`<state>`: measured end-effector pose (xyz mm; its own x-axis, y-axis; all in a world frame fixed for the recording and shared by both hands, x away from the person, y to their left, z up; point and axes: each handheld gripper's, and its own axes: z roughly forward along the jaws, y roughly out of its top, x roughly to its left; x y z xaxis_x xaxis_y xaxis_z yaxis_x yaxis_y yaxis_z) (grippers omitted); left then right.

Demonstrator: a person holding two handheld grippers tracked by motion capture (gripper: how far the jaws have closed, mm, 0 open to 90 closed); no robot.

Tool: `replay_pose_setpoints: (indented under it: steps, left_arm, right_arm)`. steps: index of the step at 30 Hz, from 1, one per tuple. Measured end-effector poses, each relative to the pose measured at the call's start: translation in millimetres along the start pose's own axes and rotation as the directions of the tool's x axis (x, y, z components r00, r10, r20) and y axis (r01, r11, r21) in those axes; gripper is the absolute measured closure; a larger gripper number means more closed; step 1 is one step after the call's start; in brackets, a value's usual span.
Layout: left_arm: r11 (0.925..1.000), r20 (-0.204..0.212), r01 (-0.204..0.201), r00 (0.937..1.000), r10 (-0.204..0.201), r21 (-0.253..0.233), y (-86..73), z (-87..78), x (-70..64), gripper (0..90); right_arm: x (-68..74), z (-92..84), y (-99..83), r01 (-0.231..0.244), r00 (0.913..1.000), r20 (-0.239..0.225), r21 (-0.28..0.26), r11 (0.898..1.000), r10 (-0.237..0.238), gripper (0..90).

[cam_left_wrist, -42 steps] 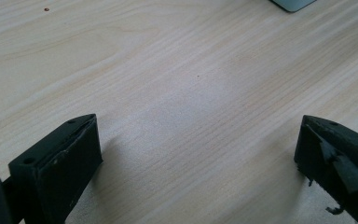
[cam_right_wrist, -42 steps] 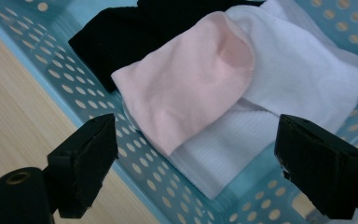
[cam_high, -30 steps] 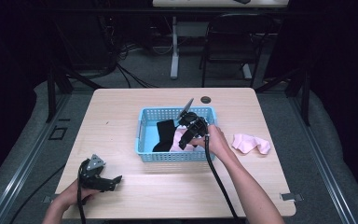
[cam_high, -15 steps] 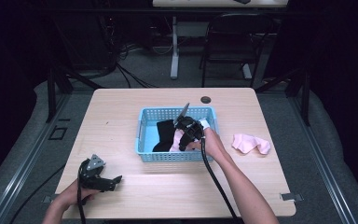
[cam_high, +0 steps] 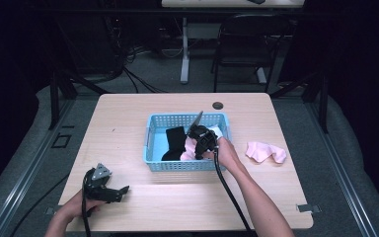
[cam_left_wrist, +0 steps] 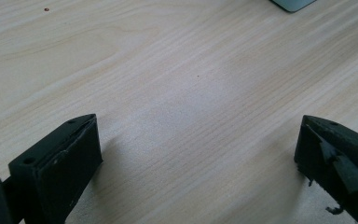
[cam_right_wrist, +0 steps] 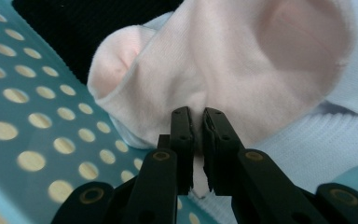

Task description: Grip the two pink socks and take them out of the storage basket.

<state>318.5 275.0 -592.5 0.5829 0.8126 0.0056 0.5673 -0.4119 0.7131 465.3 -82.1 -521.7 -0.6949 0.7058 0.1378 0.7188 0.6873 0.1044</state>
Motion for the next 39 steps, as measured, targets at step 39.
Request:
replay_pose_setpoints:
  steps: [39]
  left_arm:
    - [1.0000, 0.000, 0.003, 1.0000, -0.003, -0.001, -0.1, 0.1, -0.2, 0.3]
  right_arm:
    - [-2.4, -93.3, -14.7, -0.020, 0.9997, 0.009, -0.199, 0.980, 0.022, 85.8]
